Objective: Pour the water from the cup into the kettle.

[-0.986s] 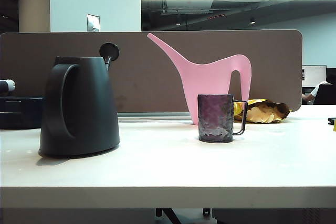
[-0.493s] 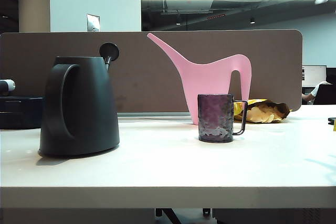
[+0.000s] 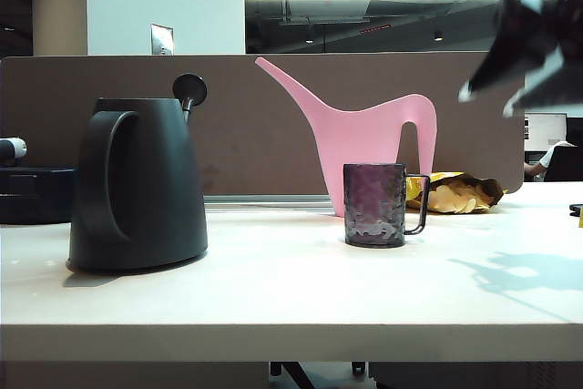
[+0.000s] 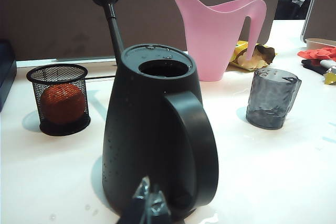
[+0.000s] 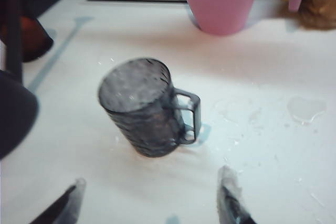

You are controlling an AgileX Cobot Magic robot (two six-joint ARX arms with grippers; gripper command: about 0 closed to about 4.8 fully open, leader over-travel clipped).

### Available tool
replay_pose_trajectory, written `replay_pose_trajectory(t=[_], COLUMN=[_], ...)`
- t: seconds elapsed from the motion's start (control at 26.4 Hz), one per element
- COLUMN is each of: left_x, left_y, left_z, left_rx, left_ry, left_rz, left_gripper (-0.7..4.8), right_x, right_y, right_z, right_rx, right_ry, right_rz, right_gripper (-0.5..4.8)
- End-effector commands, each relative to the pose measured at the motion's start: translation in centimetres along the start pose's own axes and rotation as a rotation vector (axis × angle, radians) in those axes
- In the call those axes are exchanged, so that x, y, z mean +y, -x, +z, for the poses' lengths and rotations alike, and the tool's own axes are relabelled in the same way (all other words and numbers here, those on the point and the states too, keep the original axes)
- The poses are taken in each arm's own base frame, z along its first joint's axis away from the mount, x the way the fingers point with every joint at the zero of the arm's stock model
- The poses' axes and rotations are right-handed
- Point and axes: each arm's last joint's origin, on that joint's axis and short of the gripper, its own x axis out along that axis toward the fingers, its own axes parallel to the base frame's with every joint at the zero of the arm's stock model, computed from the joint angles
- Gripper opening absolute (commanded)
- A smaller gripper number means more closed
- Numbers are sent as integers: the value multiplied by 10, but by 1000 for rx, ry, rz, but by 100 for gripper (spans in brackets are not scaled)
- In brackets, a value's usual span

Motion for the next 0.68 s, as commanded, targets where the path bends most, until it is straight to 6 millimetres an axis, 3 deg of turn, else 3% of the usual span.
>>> replay_pose_trajectory(t=[0.04,0.42,0.68], left_x=[0,0,0], left_y=[0,0,0], left_z=[2,2,2], left_rx=[-10,-10,-10], left_ry=[-8,-8,-8], left_rz=[-8,-8,-8], left_gripper=[-5,-5,-5], right_x=[-7,-18,-31], right_y=[-16,-80,-118], right_z=[-3,-37,-32], right_rx=[-19,3,25], right_ry=[8,22,13], right_rz=[3,33,-7], right_gripper=[343,342,335])
